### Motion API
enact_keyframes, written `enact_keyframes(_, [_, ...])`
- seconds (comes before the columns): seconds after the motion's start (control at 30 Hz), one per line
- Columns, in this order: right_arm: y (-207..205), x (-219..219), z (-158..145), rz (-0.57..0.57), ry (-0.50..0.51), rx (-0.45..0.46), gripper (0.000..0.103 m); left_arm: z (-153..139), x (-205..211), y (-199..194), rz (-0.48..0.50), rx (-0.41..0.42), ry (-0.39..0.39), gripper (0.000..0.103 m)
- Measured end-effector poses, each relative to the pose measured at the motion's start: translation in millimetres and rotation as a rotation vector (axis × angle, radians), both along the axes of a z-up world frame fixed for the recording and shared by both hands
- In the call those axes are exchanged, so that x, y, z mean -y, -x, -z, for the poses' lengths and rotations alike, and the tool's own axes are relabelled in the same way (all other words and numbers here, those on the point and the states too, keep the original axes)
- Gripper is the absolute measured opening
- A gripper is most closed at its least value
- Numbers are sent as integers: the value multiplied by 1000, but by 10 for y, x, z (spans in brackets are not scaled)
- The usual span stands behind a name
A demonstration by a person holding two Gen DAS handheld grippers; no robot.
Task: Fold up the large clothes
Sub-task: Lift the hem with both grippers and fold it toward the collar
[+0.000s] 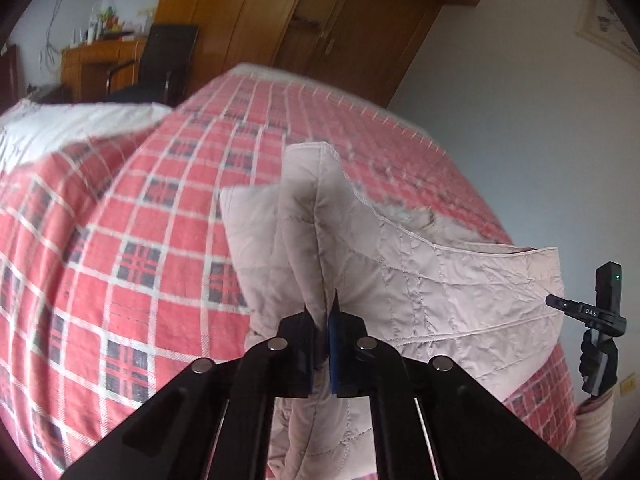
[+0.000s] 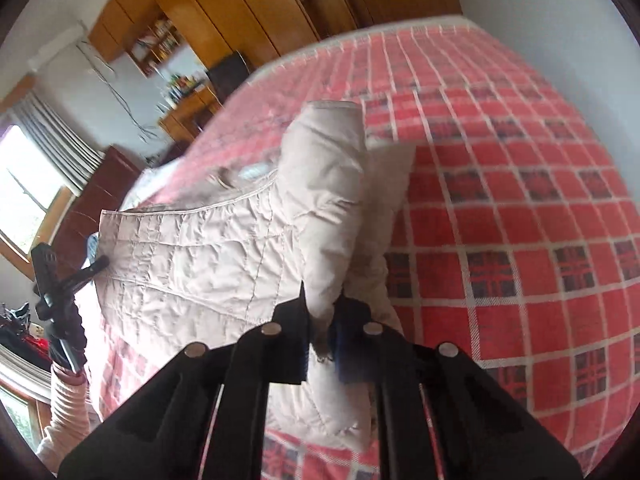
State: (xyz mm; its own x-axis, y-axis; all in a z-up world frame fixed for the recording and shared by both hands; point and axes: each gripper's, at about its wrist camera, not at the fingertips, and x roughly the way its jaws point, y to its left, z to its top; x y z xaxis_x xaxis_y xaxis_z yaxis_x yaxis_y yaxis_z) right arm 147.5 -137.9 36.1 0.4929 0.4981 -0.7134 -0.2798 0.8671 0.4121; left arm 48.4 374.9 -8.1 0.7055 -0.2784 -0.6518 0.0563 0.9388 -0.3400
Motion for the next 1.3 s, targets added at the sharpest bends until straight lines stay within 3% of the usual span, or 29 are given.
enact_keyframes(0.17, [-53, -5, -416, 29, -31, 100, 8, -491, 157, 68, -17, 176, -74, 4])
enact_keyframes(0.3, [-407, -22, -565, 74, -47, 107, 8, -669, 112, -289, -54, 210, -83, 5])
enact_keyframes(0.4, [-744, -45, -481, 108, -50, 67, 8, -585, 20, -627, -76, 171, -65, 5])
enact_keyframes(0.6, [-1306, -84, -12, 149, -53, -42, 8, -29, -112, -1251, -103, -2, -28, 5])
enact_keyframes(0.73, [-1538, -99, 373, 181, -38, -128, 8, 387, -152, -1489, -120, -138, -36, 5])
enact_keyframes(0.9, [-1635, -99, 759, 210, -18, -201, 10, 666, -171, -1615, -109, -206, -33, 8])
enact_keyframes(1.03, [-1608, -88, 744, 206, -7, -193, 17, 653, -198, -1579, -112, -225, -12, 15])
enact_keyframes(1.1, [-1514, -47, 618, 211, 5, -159, 30, 585, -263, -1520, -125, -238, 29, 19])
enact_keyframes(1.17, [-1355, 1, 464, 203, 15, -114, 39, 468, -358, -1388, -114, -227, 90, 22])
enact_keyframes(1.23, [-1174, 81, 366, 182, 11, -85, 43, 365, -417, -1208, -107, -206, 105, 34])
enact_keyframes(1.3, [-939, 178, 326, 150, -11, -72, 48, 299, -460, -958, -90, -189, 103, 37])
